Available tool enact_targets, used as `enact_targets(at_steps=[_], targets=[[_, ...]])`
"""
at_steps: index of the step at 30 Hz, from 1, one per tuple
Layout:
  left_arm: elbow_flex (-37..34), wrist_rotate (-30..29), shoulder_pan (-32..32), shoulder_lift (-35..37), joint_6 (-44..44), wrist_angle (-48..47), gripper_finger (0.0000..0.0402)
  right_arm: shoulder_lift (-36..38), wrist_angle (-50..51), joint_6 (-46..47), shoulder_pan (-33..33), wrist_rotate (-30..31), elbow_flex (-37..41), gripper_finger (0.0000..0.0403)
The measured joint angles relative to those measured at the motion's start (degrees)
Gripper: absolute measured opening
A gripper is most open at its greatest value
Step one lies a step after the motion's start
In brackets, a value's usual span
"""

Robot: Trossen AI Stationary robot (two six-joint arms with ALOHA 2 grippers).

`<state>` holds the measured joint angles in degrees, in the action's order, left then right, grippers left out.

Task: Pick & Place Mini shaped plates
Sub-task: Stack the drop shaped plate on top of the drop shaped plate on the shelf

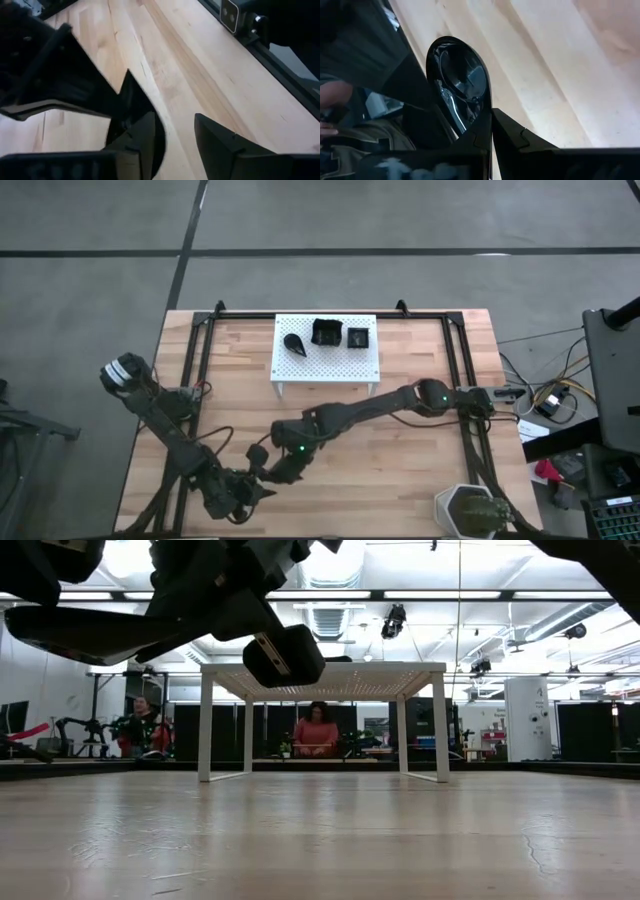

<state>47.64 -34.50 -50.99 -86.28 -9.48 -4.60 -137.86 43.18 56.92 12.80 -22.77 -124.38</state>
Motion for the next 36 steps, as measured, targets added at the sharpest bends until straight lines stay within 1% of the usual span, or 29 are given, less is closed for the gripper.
enact_targets(at_steps=[3, 9, 12, 21, 24, 27, 36], targets=[[0.0, 0.0, 0.2, 0.0, -0.6, -0.2, 0.013, 0.0, 0.1, -0.1, -0.3, 0.3, 0.0, 0.0008], [0.0, -0.4, 0.9, 0.0, -1.8, -0.2, 0.0101, 0.0, 0.1, 0.1, -0.3, 1.2, 0.0, 0.0008], [0.0, 0.9, 1.5, 0.0, -4.1, -0.2, 0.009, 0.0, 0.1, 0.8, -0.4, 2.3, 0.0, 0.0008], [0.0, 1.2, 1.8, 0.0, -3.7, -0.2, 0.0084, 0.0, -0.7, 0.3, -0.4, 3.0, 0.0, 0.0008], [0.0, 1.1, 2.0, -0.1, -2.6, -1.2, 0.0068, 0.0, -1.8, -0.4, -0.5, 3.0, 0.1, 0.0008], [0.0, 0.6, 2.5, 0.0, -3.9, -3.0, 0.0047, 0.0, -1.9, -0.4, -0.3, 2.9, 0.1, 0.0008], [0.0, 0.6, 2.7, 0.0, -3.7, -3.0, 0.0004, 0.0, -1.8, -0.2, 0.0, 2.0, 0.1, 0.0008]])
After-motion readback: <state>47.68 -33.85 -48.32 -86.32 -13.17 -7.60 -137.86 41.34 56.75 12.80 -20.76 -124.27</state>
